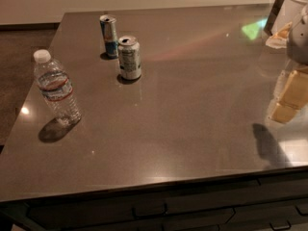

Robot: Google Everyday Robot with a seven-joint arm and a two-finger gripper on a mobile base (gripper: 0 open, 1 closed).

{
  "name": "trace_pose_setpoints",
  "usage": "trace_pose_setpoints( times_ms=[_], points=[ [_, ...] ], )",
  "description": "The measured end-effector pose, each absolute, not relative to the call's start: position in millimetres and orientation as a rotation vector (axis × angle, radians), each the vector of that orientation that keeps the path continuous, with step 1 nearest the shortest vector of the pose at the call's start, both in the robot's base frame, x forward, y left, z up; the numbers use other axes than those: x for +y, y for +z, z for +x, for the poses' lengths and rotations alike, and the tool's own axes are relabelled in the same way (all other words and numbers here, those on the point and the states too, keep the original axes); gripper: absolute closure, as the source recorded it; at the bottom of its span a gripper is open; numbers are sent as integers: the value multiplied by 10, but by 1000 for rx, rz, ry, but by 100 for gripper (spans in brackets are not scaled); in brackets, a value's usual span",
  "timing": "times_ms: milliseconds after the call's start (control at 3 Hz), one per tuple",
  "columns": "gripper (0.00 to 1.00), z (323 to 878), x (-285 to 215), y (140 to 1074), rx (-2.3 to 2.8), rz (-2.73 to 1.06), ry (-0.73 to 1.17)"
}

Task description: Knock water bottle over

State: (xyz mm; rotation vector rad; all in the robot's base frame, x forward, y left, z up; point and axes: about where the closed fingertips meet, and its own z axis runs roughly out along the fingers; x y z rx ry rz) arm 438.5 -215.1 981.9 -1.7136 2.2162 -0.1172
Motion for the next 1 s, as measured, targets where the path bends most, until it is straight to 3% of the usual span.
trace_pose_setpoints(
  times_ms=[333,1000],
  points=[
    [0,4396,-2079,9865,2208,-1710,-105],
    [0,4685,-1248,9835,2036,-1715,90]
  ],
)
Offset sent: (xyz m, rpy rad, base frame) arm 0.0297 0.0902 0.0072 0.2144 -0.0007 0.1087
